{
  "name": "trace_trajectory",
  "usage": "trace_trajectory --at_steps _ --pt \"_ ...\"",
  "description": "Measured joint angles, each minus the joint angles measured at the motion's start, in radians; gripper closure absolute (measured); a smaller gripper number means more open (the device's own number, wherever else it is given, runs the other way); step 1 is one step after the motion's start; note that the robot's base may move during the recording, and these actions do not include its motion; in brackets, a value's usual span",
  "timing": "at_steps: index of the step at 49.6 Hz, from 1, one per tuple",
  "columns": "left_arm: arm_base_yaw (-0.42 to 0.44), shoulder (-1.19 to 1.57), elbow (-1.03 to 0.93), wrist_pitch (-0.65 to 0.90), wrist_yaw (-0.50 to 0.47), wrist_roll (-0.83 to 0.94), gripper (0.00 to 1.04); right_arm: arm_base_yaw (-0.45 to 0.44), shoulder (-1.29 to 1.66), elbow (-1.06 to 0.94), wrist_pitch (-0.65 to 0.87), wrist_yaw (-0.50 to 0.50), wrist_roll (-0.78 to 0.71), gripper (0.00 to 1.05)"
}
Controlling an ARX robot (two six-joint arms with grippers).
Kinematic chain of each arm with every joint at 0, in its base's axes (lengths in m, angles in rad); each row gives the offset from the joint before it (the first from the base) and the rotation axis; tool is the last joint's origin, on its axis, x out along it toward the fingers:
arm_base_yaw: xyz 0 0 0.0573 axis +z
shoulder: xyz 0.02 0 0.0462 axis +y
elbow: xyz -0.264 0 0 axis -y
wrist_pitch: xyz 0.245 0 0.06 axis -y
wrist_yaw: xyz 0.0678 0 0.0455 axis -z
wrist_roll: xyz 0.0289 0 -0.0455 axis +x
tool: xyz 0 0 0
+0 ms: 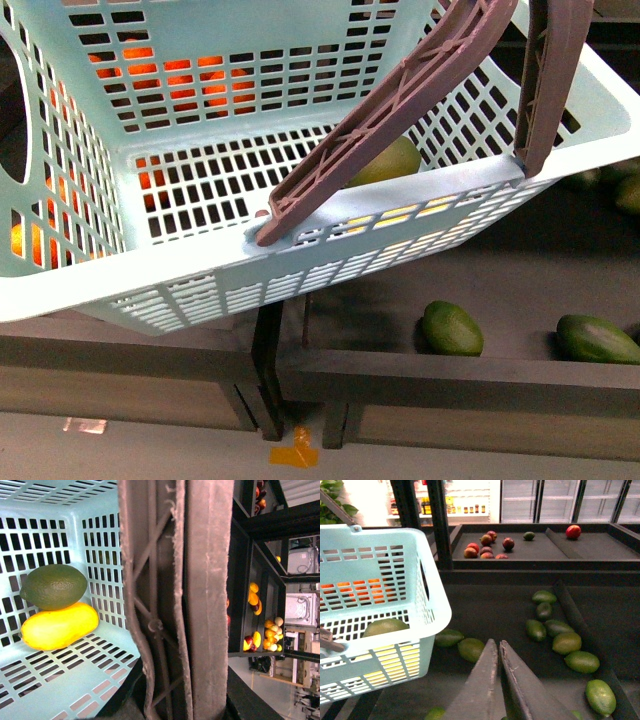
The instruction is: Pick mango and avocado into basket
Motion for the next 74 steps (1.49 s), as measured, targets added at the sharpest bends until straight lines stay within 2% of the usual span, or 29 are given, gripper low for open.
trace_trajectory --at_steps 14,20,29,49,74 --pt "0.0 0.0 0.0 0.0 0.0 0.003 0.87 0.0 0.0 0.0 0.0 0.0 0.0 0.57" --pt "0.0 0.0 0.0 0.0 0.0 0.002 0.87 0.0 0.0 0.0 0.0 0.0 0.0 0.31" --pt "0.0 0.0 0.0 0.0 0.0 0.003 0.87 0.0 0.0 0.0 0.0 0.0 0.0 0.07" --pt "-0.011 0.0 0.0 0.0 0.026 -0.017 0.87 0.0 -0.002 0.0 -0.002 0.003 0.0 0.09" --pt "-0.001 0.0 0.0 0.0 -0.003 0.002 0.87 0.0 -0.003 0.0 -0.003 0.0 0.0 0.09"
